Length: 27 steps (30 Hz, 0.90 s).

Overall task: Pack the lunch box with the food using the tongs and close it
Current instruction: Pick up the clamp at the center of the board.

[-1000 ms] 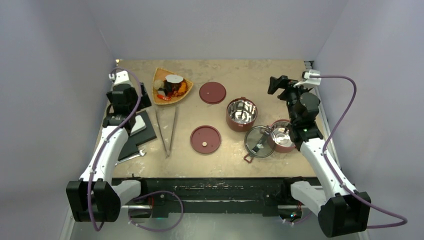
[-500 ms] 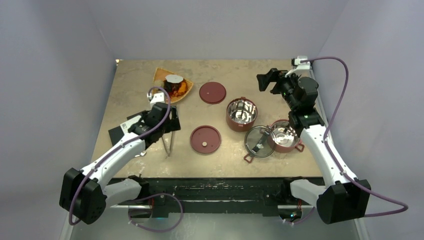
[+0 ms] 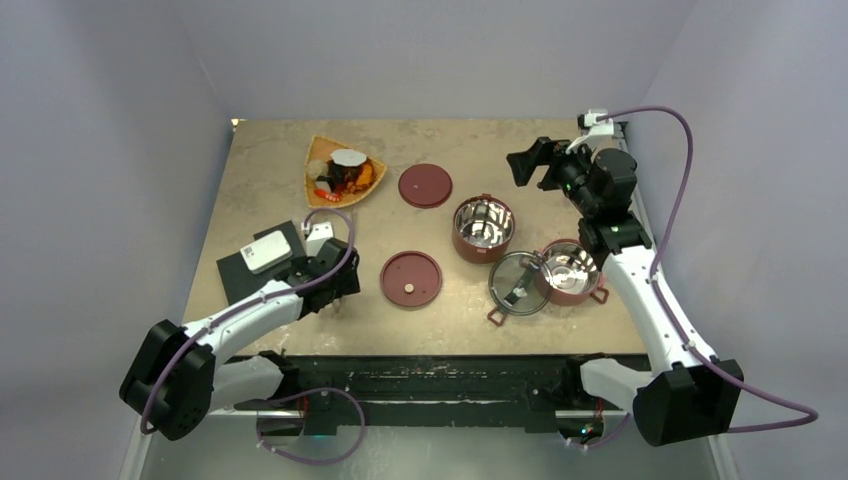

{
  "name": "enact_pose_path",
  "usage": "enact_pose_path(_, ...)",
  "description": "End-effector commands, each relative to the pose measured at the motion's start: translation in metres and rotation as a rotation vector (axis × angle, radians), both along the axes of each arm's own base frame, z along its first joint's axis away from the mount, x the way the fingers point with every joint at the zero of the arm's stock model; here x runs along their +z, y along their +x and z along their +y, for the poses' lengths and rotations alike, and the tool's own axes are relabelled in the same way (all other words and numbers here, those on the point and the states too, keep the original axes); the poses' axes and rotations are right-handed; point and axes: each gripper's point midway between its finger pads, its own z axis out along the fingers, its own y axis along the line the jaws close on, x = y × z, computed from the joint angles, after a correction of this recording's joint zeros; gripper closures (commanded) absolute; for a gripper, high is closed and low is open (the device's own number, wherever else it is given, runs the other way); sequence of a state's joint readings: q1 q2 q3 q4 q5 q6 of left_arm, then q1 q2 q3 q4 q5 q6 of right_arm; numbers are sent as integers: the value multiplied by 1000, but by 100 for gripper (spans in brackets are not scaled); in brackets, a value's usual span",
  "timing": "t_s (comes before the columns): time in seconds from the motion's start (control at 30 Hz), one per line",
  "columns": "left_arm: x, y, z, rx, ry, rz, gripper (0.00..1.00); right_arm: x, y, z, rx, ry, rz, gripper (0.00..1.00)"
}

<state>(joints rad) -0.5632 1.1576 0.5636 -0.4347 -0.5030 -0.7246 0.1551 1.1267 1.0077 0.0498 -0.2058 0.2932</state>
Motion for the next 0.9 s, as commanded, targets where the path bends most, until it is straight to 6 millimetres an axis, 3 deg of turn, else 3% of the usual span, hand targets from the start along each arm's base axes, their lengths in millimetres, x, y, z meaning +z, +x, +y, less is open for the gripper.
enact_pose_path(0.0,-5,12,-9,13,-58,-65,25,22,-3,5,31,11,-29,2)
enact_pose_path(0.17,-17,14,-10,0,-49,-51,36,27,-7,4,32,7,-32,3)
enact_pose_path(0.6,-29,25,-3,14,-99,-55,45,20,-17,5,47,6,-29,3)
enact_pose_path(0.87,-39,34,2,-5,-131,3,44,12,-26,4,44,12,-20,3)
